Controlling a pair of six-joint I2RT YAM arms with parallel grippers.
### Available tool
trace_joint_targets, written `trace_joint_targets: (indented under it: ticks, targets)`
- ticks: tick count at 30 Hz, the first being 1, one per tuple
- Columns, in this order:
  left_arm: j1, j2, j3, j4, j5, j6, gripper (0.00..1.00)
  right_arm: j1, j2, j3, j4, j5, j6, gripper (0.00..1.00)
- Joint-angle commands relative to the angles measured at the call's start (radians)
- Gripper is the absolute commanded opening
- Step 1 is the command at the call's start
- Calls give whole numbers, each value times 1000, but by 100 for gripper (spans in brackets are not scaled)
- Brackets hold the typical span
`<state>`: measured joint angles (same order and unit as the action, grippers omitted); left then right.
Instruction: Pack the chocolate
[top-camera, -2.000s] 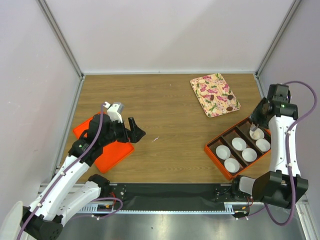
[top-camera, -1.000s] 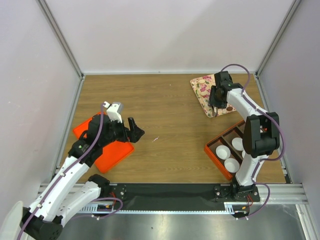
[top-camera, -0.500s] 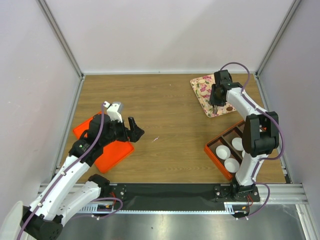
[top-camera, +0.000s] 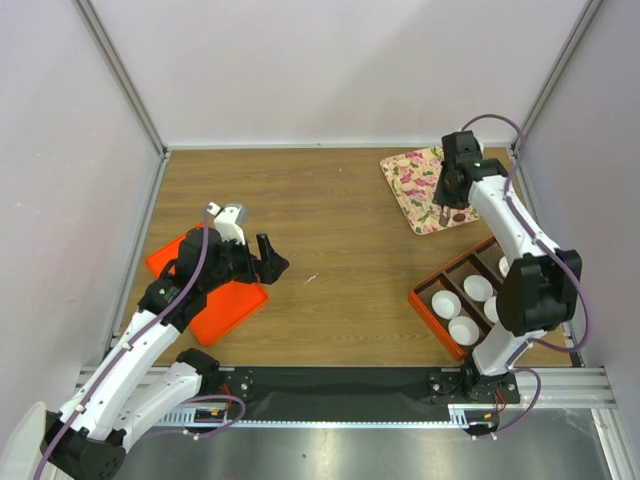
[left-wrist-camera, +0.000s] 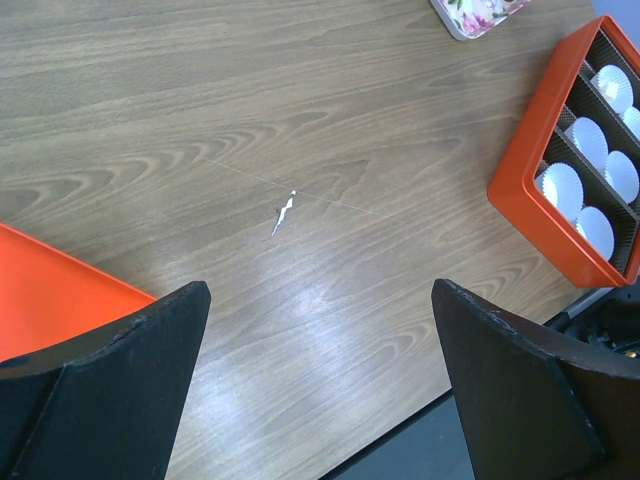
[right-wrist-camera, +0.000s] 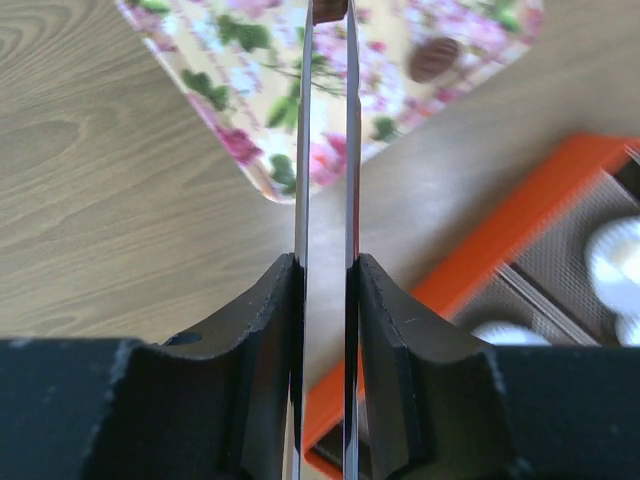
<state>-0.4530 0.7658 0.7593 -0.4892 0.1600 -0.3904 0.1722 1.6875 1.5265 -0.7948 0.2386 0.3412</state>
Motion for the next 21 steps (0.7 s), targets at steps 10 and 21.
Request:
trace_joint_targets:
  ticks: [10, 21]
  targets:
    - [4, 1, -12, 34, 45, 27, 100, -146, -328, -160, -269, 160, 186, 27]
    - [2, 21, -25, 49, 93, 21, 100, -280, -554, -338, -377, 191, 246, 27]
